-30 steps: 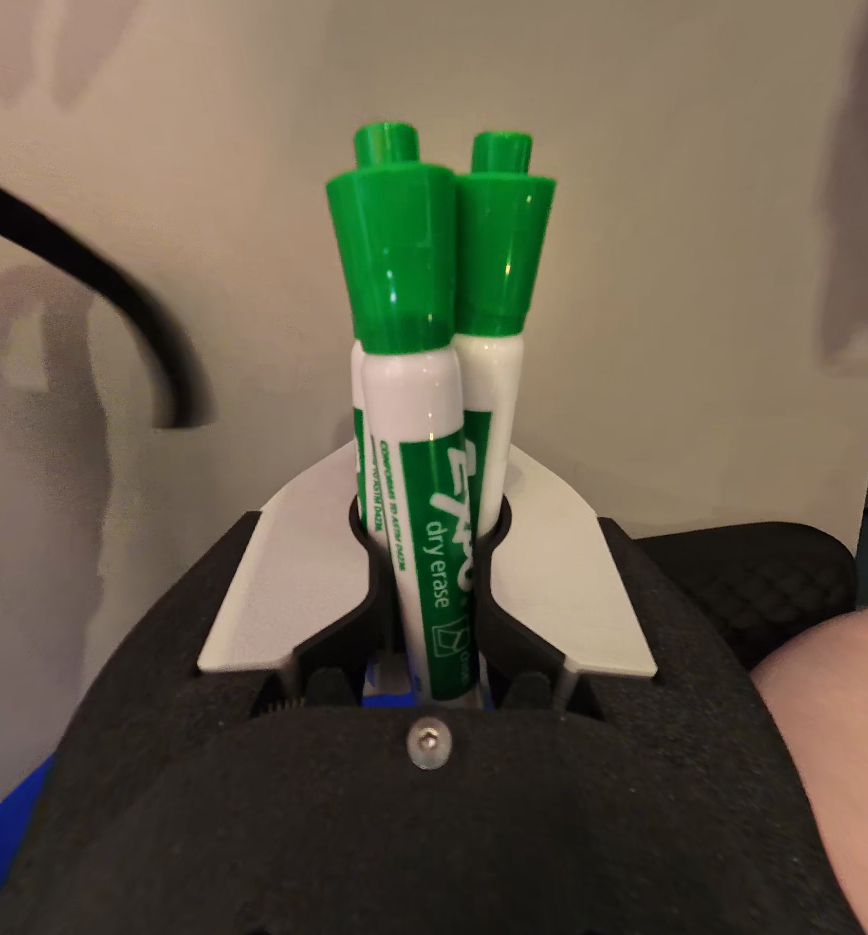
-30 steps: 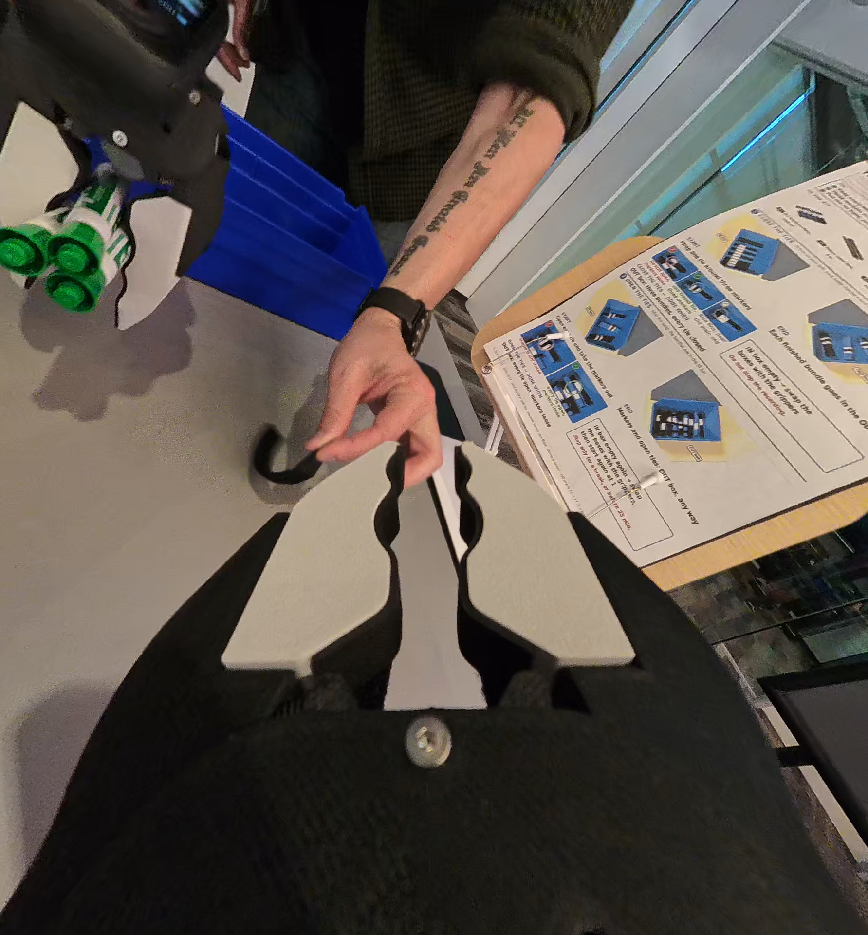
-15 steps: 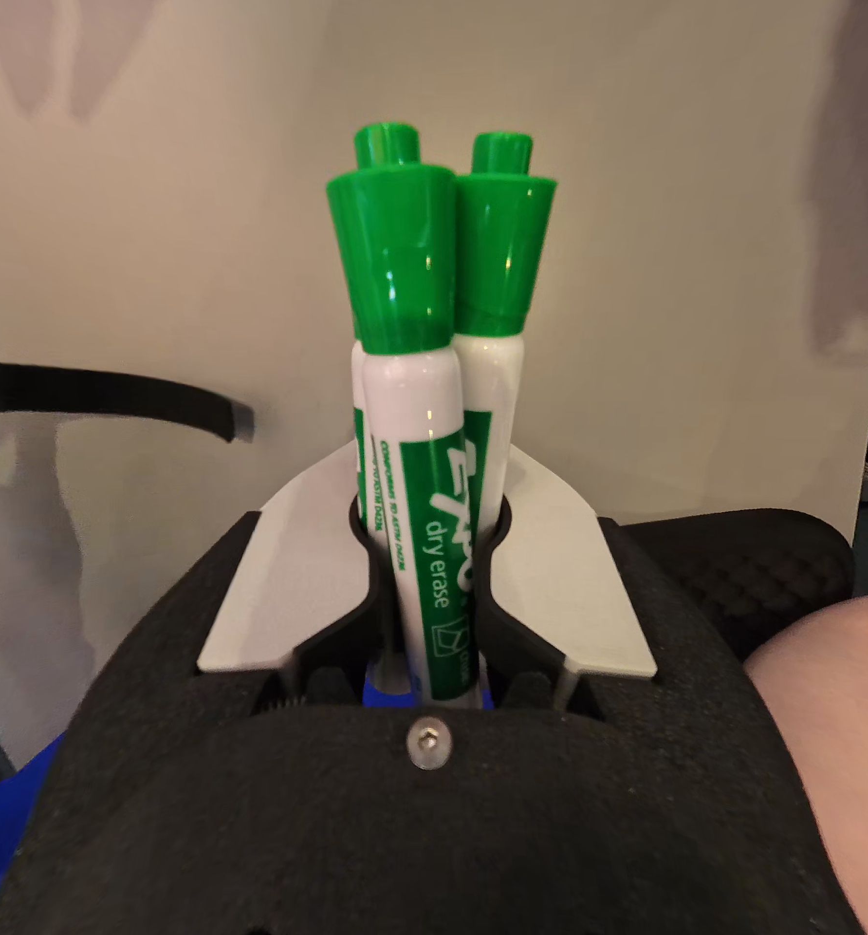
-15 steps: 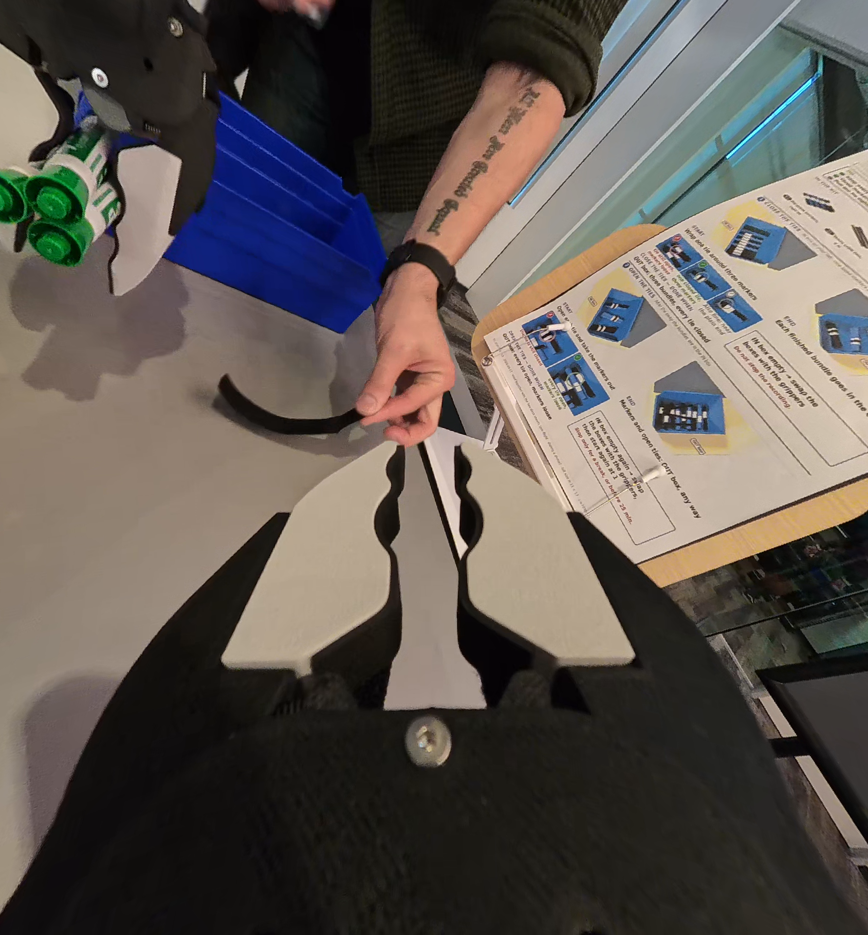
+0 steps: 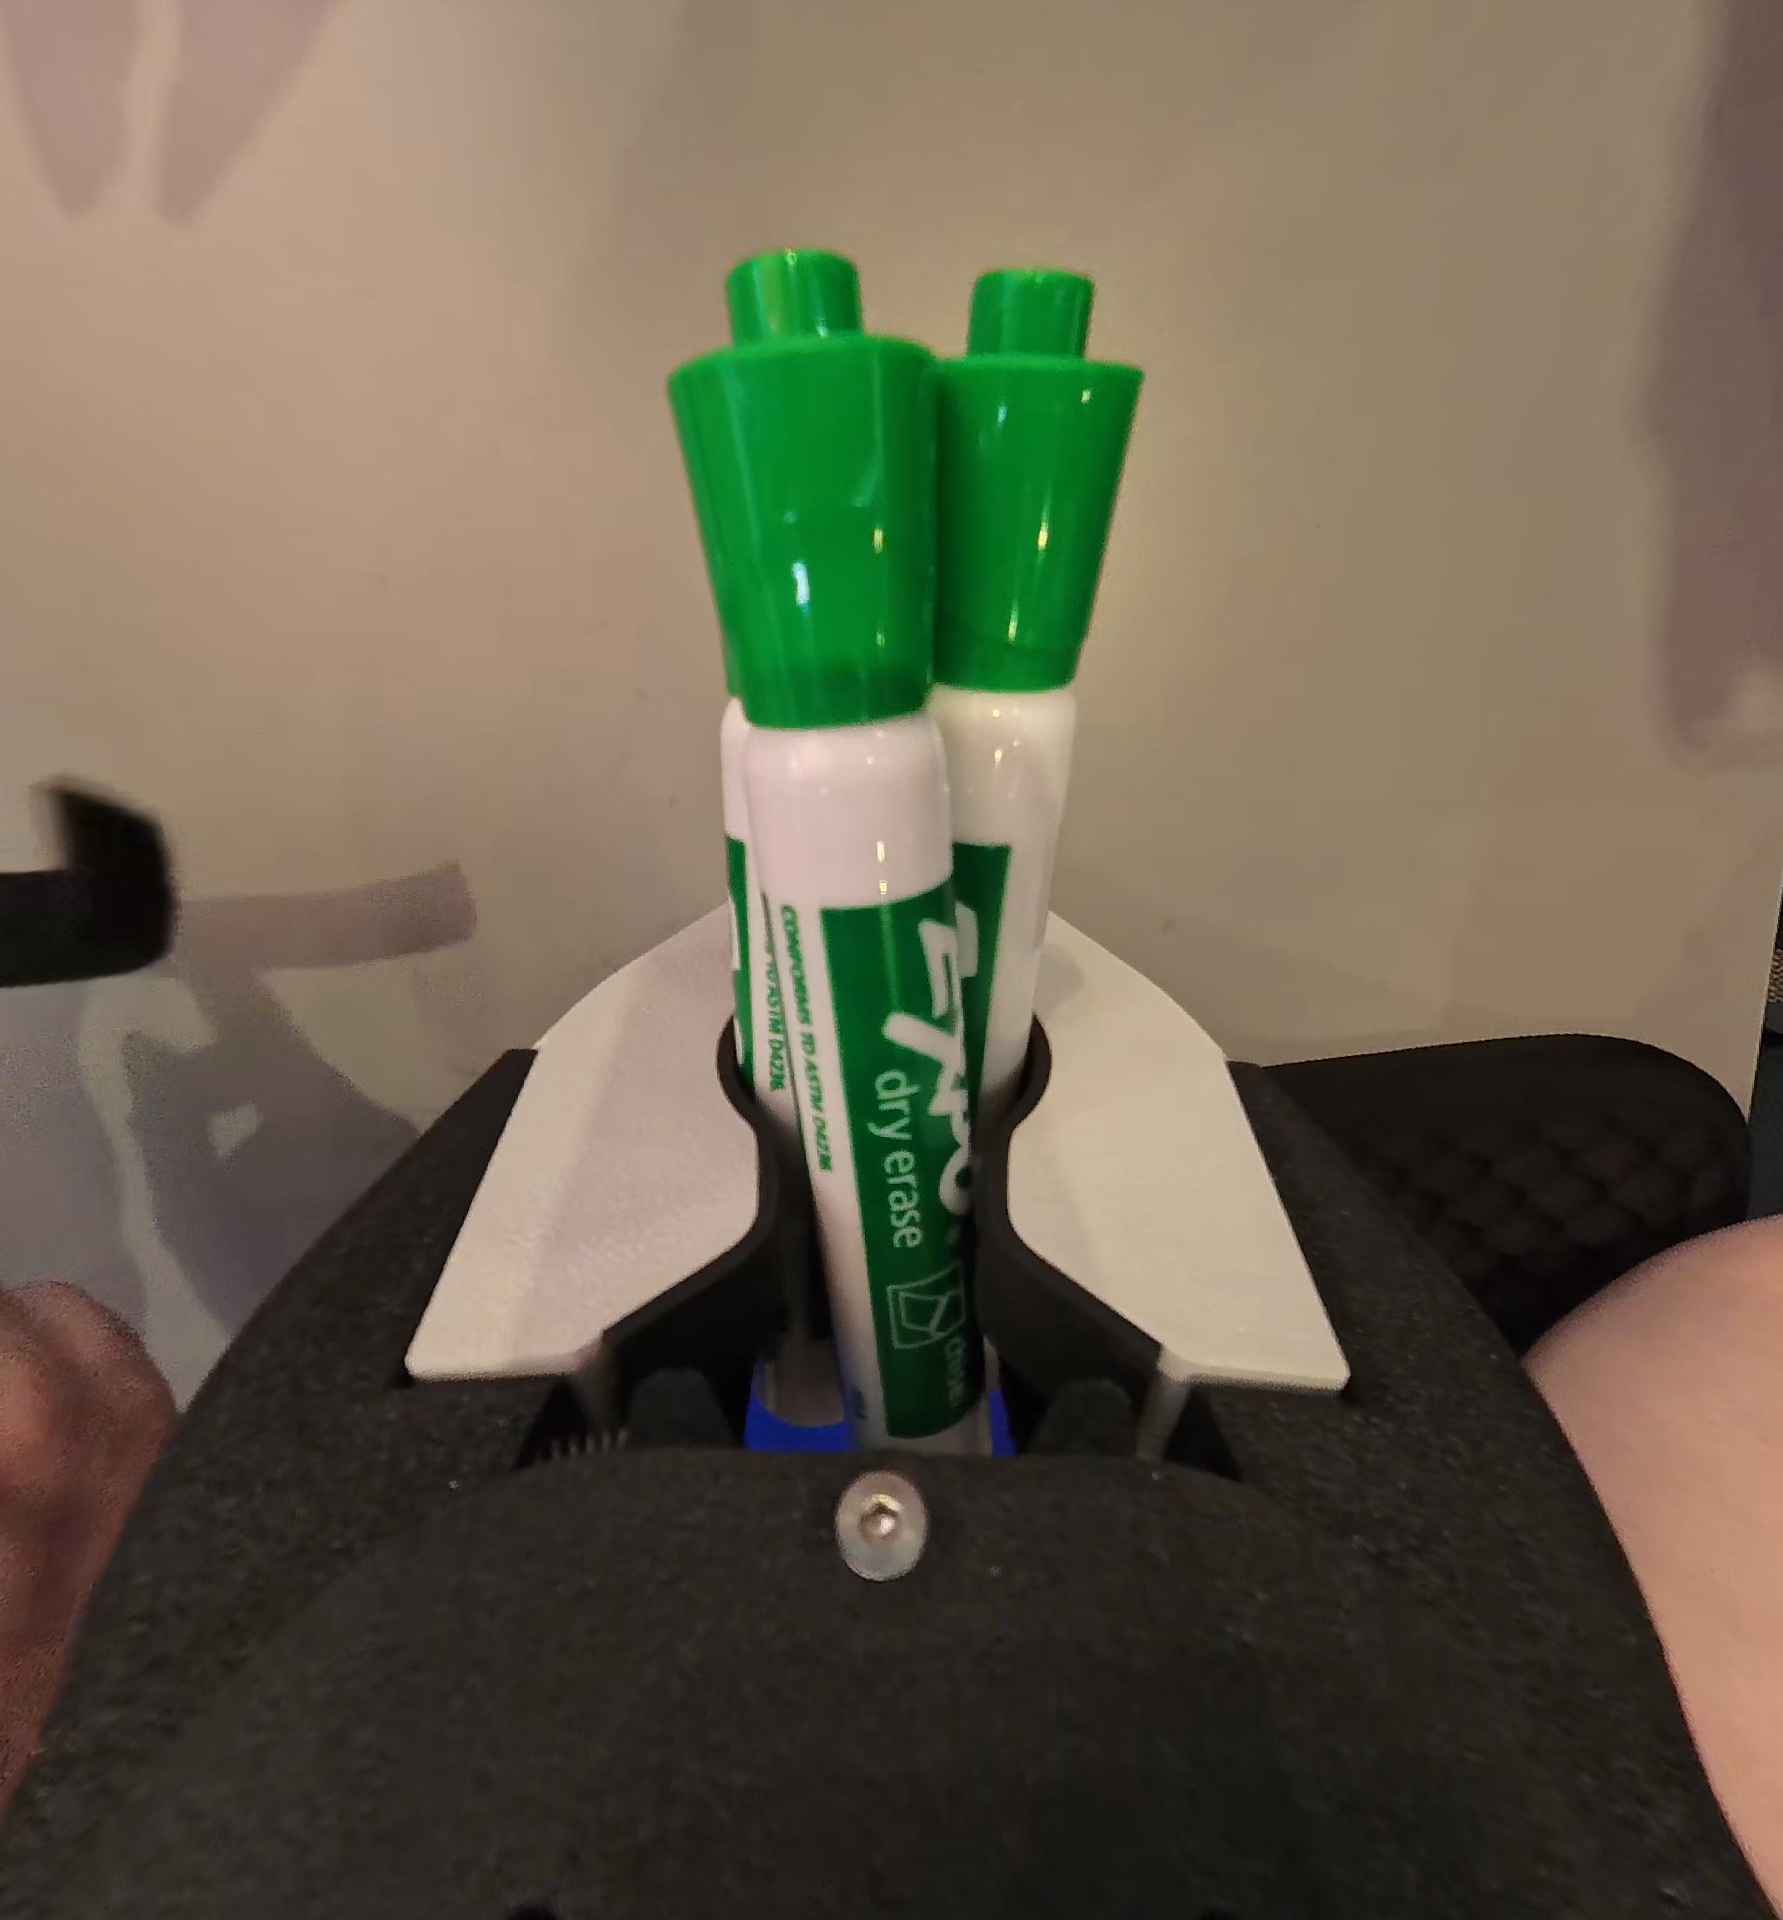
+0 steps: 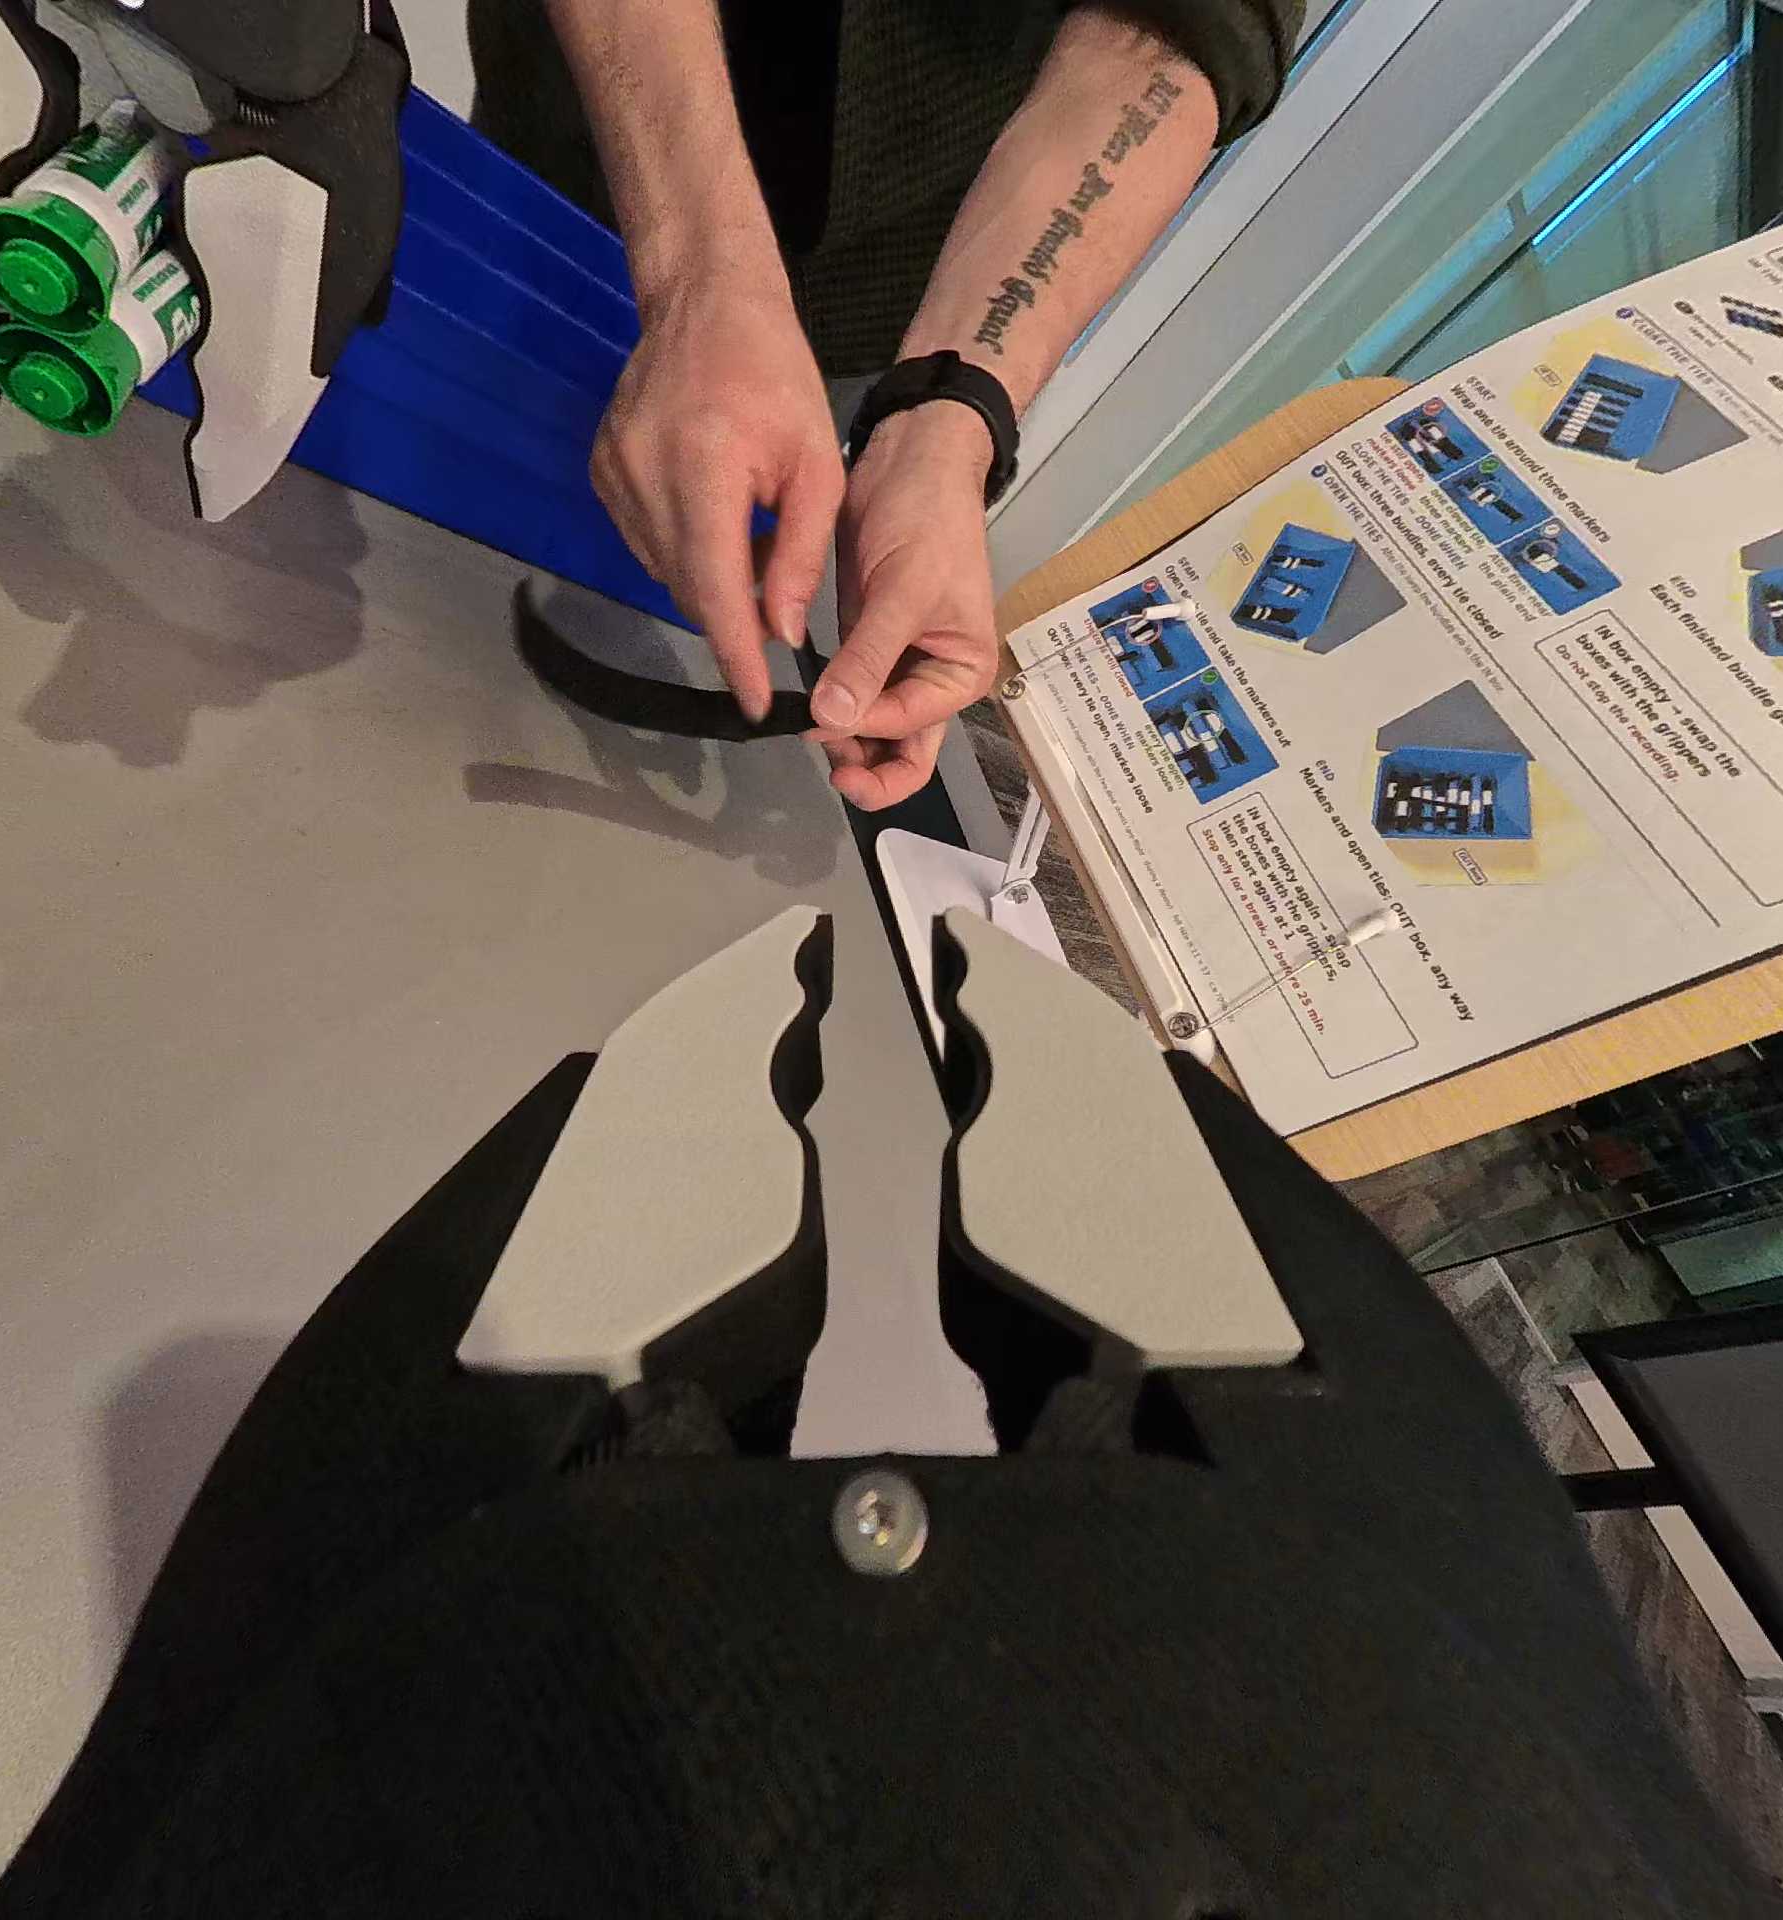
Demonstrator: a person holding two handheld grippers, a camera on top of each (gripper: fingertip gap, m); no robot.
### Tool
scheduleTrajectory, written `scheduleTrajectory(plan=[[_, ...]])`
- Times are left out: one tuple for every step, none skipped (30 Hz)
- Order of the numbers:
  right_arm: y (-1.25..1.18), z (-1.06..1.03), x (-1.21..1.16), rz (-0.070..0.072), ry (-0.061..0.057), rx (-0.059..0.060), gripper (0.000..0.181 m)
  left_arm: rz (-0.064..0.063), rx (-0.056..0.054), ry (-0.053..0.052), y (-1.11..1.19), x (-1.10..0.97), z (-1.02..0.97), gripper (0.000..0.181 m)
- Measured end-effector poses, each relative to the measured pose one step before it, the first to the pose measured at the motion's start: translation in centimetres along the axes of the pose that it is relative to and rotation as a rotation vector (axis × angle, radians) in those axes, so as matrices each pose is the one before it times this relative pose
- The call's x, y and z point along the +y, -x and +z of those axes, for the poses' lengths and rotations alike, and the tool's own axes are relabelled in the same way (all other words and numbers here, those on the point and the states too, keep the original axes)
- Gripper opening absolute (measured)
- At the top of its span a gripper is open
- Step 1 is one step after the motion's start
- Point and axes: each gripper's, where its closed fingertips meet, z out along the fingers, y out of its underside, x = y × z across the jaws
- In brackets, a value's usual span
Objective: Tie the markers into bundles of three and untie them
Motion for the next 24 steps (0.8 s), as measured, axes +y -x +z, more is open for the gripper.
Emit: scheduleTrajectory(plan=[[0.023, 0.021, 0.039, 0.0015, 0.0008, -0.0018, 0.019, -0.0005, -0.0011, 0.0011, 0.007, 0.033, -0.024, 0.042], [0.029, 0.025, 0.044, 0.0011, 0.0006, -0.002, 0.019, -0.0014, -0.0009, -0.0013, 0.013, 0.009, -0.04, 0.042], [0.037, 0.037, 0.033, 0.0011, 0.0012, -0.0026, 0.019, -0.0019, 0.001, -0.0024, -0.015, -0.006, -0.032, 0.042], [0.04, 0.04, 0.065, 0.0004, 0.0027, -0.0023, 0.019, -0.001, -0.0008, -0.0008, 0.003, 0.011, -0.032, 0.042], [0.026, 0.034, 0.051, -0.0014, 0.003, -0.0005, 0.018, 0.0003, -0.0024, 0.0003, 0.03, 0.019, -0.028, 0.042], [0.029, 0.033, 0.037, -0.0017, 0.0018, -0.0007, 0.018, 0.0002, 0.0008, 0.0002, -0.028, 0.011, 0.006, 0.042], [0.044, 0.036, 0.009, -0.0003, 0.0008, -0.0021, 0.018, -0.0001, 0.0021, 0.0002, -0.038, 0.008, 0.007, 0.042], [0.04, 0.027, 0.0, 0.0005, 0.0005, -0.0019, 0.018, 0.0, -0.0001, 0.0004, 0.008, -0.003, 0.01, 0.042], [0.036, 0.03, 0.014, 0.0002, 0.0005, -0.0018, 0.018, -0.0002, 0.001, 0.0002, 0.001, -0.009, 0.013, 0.042], [0.041, 0.034, 0.022, 0.0, 0.0013, -0.0023, 0.018, 0.0, 0.002, -0.0005, -0.02, -0.015, 0.017, 0.042], [0.036, 0.04, 0.046, 0.0002, 0.0023, -0.002, 0.018, -0.0001, 0.0002, 0.0008, 0.0, 0.028, 0.021, 0.042], [0.02, 0.034, 0.061, -0.0001, 0.0022, -0.001, 0.018, -0.0007, 0.0, 0.0012, 0.007, 0.028, 0.009, 0.042], [0.021, 0.03, 0.053, 0.0001, 0.0014, -0.001, 0.018, -0.0007, 0.0006, 0.0008, -0.01, 0.022, 0.001, 0.042], [0.042, 0.036, 0.051, 0.0015, 0.0008, -0.0024, 0.018, 0.0003, -0.0003, -0.0002, -0.001, 0.007, -0.012, 0.042], [0.045, 0.043, 0.049, 0.0024, 0.001, -0.0033, 0.018, -0.0003, 0.0003, -0.0008, -0.003, -0.004, -0.006, 0.042], [0.031, 0.058, 0.085, 0.0016, 0.0025, -0.0024, 0.018, -0.0022, 0.0027, -0.0002, -0.016, 0.011, 0.008, 0.042], [0.033, 0.049, 0.087, -0.0002, 0.0036, -0.0013, 0.018, -0.0019, 0.0012, 0.0011, 0.001, 0.024, 0.021, 0.042], [0.019, 0.051, 0.085, -0.0012, 0.0034, -0.0008, 0.018, -0.0003, 0.0002, 0.0012, 0.005, 0.022, 0.021, 0.042], [0.028, 0.05, 0.066, -0.0009, 0.003, -0.0012, 0.018, 0.0, 0.0028, 0.001, -0.024, 0.004, 0.048, 0.042], [0.031, 0.041, 0.067, -0.0006, 0.0029, -0.0012, 0.018, 0.0004, 0.0016, 0.0011, -0.018, -0.005, 0.04, 0.042], [0.008, 0.029, 0.05, -0.0008, 0.0025, -0.0005, 0.018, 0.0006, 0.001, 0.0015, -0.011, -0.008, 0.039, 0.042], [0.01, 0.012, 0.032, -0.0009, 0.0017, -0.0005, 0.018, -0.0001, 0.0016, 0.0012, -0.009, 0.004, 0.037, 0.042], [0.012, 0.011, 0.019, -0.0006, 0.0006, -0.0004, 0.018, -0.0004, 0.0016, 0.0009, -0.008, 0.006, 0.027, 0.042], [-0.002, -0.006, -0.004, 0.0, -0.0005, 0.0002, 0.018, -0.0004, 0.0011, 0.0007, -0.008, 0.012, 0.015, 0.042]])
